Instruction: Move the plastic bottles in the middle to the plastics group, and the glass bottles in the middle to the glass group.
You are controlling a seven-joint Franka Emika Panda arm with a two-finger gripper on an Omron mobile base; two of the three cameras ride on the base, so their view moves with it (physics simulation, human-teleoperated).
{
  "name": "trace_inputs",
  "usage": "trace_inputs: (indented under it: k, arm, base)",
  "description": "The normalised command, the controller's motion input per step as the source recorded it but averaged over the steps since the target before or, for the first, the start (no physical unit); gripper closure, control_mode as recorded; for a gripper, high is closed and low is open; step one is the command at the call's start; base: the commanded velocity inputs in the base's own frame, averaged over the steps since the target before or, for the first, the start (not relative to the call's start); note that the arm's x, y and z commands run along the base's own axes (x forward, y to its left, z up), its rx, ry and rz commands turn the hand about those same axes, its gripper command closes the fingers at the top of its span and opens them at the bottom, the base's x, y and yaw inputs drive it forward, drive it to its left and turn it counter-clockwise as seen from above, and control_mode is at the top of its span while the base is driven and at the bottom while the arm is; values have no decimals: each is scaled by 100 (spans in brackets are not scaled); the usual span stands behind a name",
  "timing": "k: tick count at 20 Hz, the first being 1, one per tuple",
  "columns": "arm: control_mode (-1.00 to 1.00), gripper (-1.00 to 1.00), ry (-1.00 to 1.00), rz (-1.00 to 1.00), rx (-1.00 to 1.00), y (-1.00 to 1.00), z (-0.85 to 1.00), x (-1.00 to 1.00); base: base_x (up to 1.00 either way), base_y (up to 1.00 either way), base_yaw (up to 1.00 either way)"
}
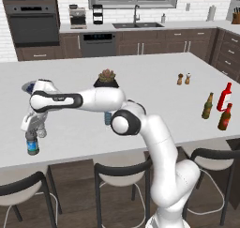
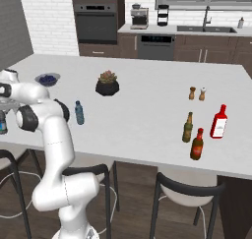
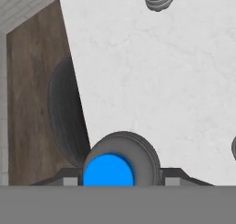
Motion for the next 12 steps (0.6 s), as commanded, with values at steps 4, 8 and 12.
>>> trace_inputs:
  k: [4, 8, 12]
  arm:
    - [-100, 100, 0, 0, -2, 0, -14, -14]
    - [-100, -100, 0, 0, 0, 0, -22, -14]
    - [-100, -100, -1, 0, 0, -2, -1, -3]
  base:
    - [0, 0, 0]
    - [0, 0, 0]
    - [0, 0, 0]
